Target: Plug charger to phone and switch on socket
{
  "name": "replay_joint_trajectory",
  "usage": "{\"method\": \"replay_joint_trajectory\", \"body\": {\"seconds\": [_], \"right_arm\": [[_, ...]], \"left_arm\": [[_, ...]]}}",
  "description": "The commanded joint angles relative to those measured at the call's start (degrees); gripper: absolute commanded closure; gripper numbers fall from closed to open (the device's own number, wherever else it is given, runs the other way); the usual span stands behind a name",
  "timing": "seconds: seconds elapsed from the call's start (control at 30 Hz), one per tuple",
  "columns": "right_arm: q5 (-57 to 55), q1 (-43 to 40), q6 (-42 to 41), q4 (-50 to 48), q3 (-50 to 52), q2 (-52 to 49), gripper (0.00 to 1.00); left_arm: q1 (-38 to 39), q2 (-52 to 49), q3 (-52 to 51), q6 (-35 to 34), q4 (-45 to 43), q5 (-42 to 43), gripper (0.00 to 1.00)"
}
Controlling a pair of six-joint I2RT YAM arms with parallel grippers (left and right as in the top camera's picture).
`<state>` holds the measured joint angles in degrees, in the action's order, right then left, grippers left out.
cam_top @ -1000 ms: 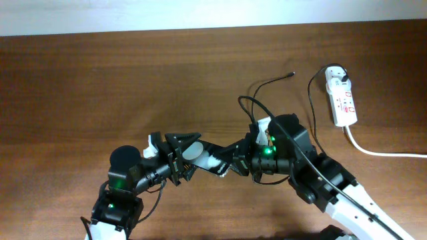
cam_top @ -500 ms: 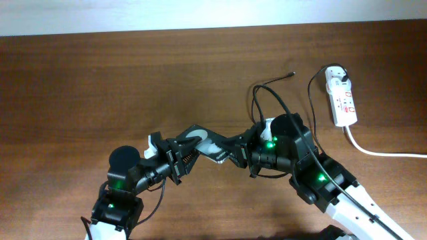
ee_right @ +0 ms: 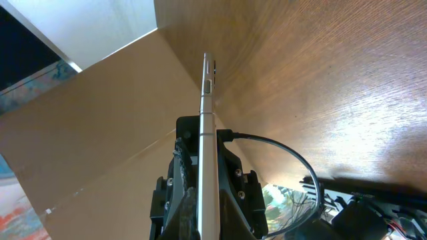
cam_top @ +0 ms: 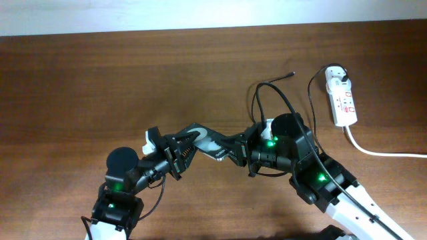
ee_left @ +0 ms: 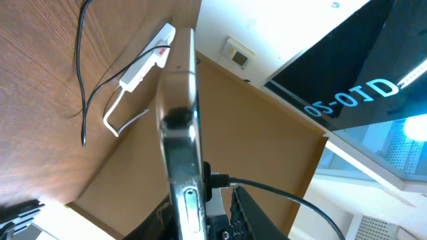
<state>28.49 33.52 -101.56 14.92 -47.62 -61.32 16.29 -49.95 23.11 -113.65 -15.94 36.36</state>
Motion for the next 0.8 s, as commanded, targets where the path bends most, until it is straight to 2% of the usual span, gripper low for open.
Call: {"method": "replay_joint_trajectory", "body": {"seconds": [0.0,0.2,0.3,0.4,0.47,0.77], "right_arm": [[1.73,-0.11,0.11,-1.03,-0.92,1.18,0.96],[1.7,-0.11,0.11,-1.07,-0.92,0.98,0.96],[1.73,-0.11,0.11,-1.05,-0.92,0.11,0.96],[1.97,-0.11,0.13,-1.05,-0.92,-0.9,0.96],[1.9,-0.11,0.15,-1.05,-0.92,-1.01,0.96],[0.81,-0.11,0.37,-0.81,-0.92,-1.09,0.95]], "left_arm": [[0.22,0.02,0.44,-0.31,0.24,-0.83,0.76],[0.22,-1.03,0.44,-0.33,1.57,-5.27,0.76],[0.22,-3.43,0.44,-0.35,-2.14,-5.31,0.77],[0.22,-6.03,0.44,-0.28,-9.03,-1.6,0.76],[0.22,-6.73,0.44,0.96,-8.87,2.43,0.83],[0.22,-6.71,0.44,0.96,-11.41,5.92,0.9]]}}
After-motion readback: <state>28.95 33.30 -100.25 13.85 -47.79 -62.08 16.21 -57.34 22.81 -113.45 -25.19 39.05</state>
